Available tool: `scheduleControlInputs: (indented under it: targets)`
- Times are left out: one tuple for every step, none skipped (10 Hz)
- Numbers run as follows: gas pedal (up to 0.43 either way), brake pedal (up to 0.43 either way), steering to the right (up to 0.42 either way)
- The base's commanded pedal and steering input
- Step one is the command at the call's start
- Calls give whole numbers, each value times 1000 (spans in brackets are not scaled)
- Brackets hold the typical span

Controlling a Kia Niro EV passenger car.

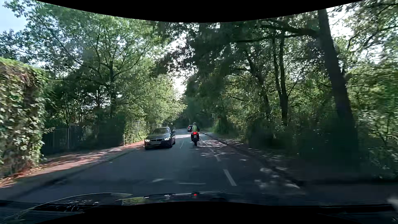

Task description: Follow the waypoints while adhering to traffic rules and regulations

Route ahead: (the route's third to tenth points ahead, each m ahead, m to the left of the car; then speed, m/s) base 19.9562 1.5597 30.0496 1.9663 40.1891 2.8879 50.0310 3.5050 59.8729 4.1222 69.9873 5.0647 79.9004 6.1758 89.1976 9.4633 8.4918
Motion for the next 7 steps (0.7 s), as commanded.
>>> scheduleControlInputs:
  targets:
    - [59, 0, -25]
    - [59, 0, -25]
    - [59, 0, -25]
    - [59, 0, -25]
    - [59, 0, -26]
    - [59, 0, -26]
    - [59, 0, -26]
